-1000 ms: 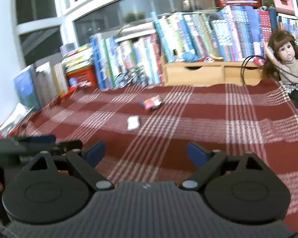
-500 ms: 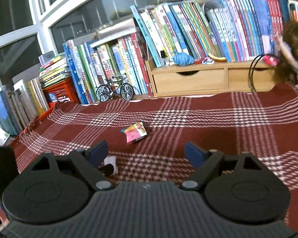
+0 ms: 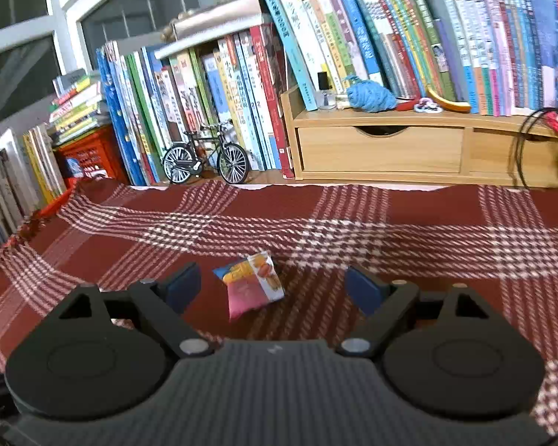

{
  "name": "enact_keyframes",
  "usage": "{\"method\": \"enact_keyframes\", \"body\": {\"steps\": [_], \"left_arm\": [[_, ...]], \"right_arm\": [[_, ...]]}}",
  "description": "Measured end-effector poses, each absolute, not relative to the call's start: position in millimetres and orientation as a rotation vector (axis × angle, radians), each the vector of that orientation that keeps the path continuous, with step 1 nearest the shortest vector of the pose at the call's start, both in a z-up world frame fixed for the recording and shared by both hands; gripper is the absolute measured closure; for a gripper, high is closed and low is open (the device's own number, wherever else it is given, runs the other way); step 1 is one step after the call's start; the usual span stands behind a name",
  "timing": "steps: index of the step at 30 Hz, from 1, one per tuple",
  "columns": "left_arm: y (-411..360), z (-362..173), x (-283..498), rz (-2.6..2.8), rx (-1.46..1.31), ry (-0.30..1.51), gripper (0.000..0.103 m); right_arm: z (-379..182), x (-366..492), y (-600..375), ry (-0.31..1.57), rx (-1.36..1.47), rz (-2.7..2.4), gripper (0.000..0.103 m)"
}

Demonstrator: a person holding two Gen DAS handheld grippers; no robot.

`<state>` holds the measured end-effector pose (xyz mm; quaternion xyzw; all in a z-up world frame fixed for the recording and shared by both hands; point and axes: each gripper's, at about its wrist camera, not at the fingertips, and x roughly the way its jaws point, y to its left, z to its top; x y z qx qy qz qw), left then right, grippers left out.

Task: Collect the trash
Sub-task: 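Grasp the white tissue with the left tool while the right tool grasps the snack packet, then carry the tissue and snack packet down into the black bin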

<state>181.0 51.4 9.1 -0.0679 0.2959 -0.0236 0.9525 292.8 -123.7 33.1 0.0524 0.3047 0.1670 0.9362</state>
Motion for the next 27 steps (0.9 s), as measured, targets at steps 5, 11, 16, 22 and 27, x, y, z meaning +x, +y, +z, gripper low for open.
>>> {"method": "enact_keyframes", "body": {"steps": [5,11,16,22,27], "left_arm": [[42,6,183,-0.112,-0.122,0.594,0.064],[26,-2,200,-0.103,-0.095,0.610,0.049],[21,-12,220,-0.071,-0.124,0.630,0.047],[14,-13,229,-0.042,-0.113,0.629,0.076],[16,-6,215,-0.051,-0.107,0.625,0.079]], "right_arm": [[18,321,-106,0.673,0.086,0.338,0.012],[4,334,-99,0.806,0.092,0.366,0.056],[13,319,-113,0.779,0.125,0.397,0.057],[29,300,-128,0.736,0.115,0.401,0.057],[33,278,-138,0.713,0.102,0.394,0.057]]}}
